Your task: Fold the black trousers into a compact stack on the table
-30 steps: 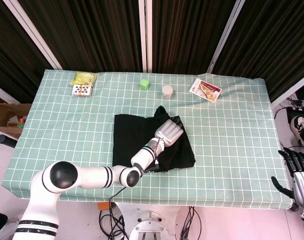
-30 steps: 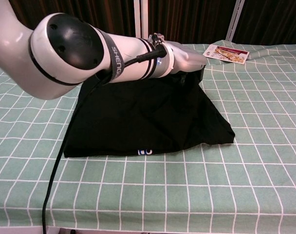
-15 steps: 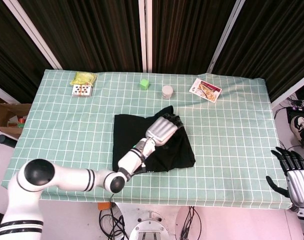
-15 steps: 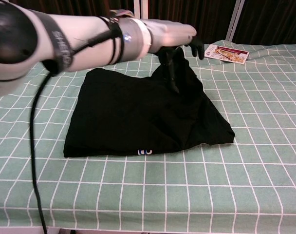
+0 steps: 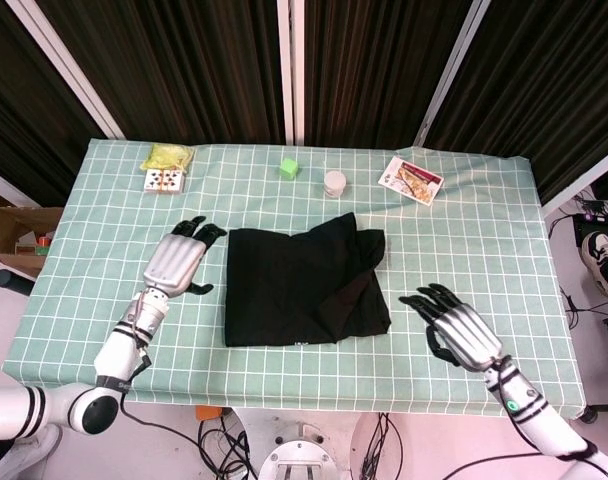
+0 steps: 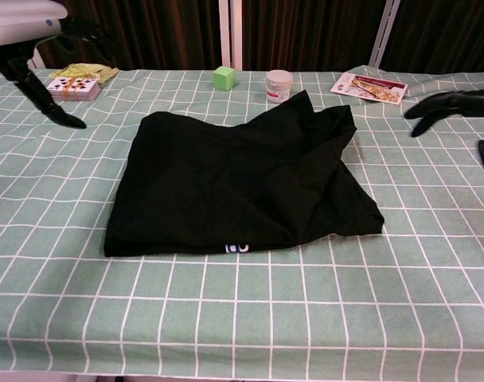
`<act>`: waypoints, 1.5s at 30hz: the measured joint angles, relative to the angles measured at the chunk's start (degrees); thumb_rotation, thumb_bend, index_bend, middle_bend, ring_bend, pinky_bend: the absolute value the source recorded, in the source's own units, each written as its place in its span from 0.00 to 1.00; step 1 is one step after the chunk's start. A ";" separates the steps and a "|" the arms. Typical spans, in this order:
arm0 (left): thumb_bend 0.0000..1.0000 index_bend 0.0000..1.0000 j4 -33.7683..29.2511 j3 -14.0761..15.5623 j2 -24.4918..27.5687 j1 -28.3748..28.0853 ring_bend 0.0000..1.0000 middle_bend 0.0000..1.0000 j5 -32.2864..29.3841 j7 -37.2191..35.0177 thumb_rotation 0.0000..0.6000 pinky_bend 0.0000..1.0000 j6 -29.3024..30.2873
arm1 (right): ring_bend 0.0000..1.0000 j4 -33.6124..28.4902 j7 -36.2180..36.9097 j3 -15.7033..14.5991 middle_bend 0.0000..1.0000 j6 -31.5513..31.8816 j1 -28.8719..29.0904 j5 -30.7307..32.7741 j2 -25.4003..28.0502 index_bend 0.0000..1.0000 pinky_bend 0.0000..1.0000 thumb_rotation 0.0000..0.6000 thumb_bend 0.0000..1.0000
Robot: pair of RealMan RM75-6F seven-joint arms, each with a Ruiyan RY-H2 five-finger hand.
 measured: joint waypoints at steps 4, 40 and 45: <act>0.09 0.19 -0.30 1.24 0.60 3.10 0.08 0.20 2.87 -0.83 1.00 0.17 1.68 | 0.11 -1.00 -2.94 3.88 0.22 -10.29 7.97 3.70 -3.78 0.15 0.16 1.00 0.85; 0.09 0.19 4.91 -1.96 -1.86 11.36 0.08 0.20 10.37 -4.09 1.00 0.17 -2.61 | 0.11 2.27 -13.07 -3.20 0.26 -10.34 15.23 13.80 -8.07 0.15 0.12 1.00 0.79; 0.09 0.19 4.93 -2.68 -2.23 11.50 0.08 0.20 10.32 -3.62 1.00 0.17 -3.29 | 0.14 2.99 -11.94 -5.60 0.26 -10.01 13.84 12.53 -6.56 0.15 0.12 1.00 0.79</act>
